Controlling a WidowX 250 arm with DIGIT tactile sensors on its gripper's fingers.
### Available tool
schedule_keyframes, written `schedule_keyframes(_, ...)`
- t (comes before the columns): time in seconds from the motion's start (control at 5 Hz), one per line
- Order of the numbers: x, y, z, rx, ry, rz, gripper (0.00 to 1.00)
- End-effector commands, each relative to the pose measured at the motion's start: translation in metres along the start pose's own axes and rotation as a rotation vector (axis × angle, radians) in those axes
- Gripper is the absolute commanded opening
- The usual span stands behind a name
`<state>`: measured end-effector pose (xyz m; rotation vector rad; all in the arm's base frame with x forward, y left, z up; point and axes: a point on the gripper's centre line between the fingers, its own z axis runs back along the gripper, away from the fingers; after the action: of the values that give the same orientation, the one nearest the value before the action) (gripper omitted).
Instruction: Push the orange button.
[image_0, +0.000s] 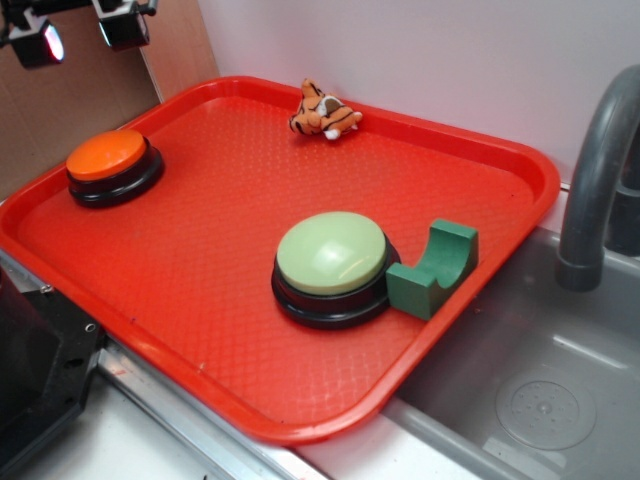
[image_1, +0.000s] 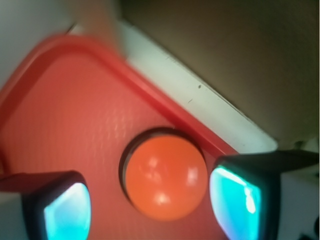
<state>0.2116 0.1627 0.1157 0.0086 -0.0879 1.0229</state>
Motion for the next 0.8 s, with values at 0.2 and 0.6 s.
schedule_keyframes(0.2, -0.015, 0.028, -0.019, -0.062, -0.093, 0.196, 1.00)
schedule_keyframes(0.6, -0.027, 0.021, -0.050, -0.029, -0.042, 0.152, 1.00)
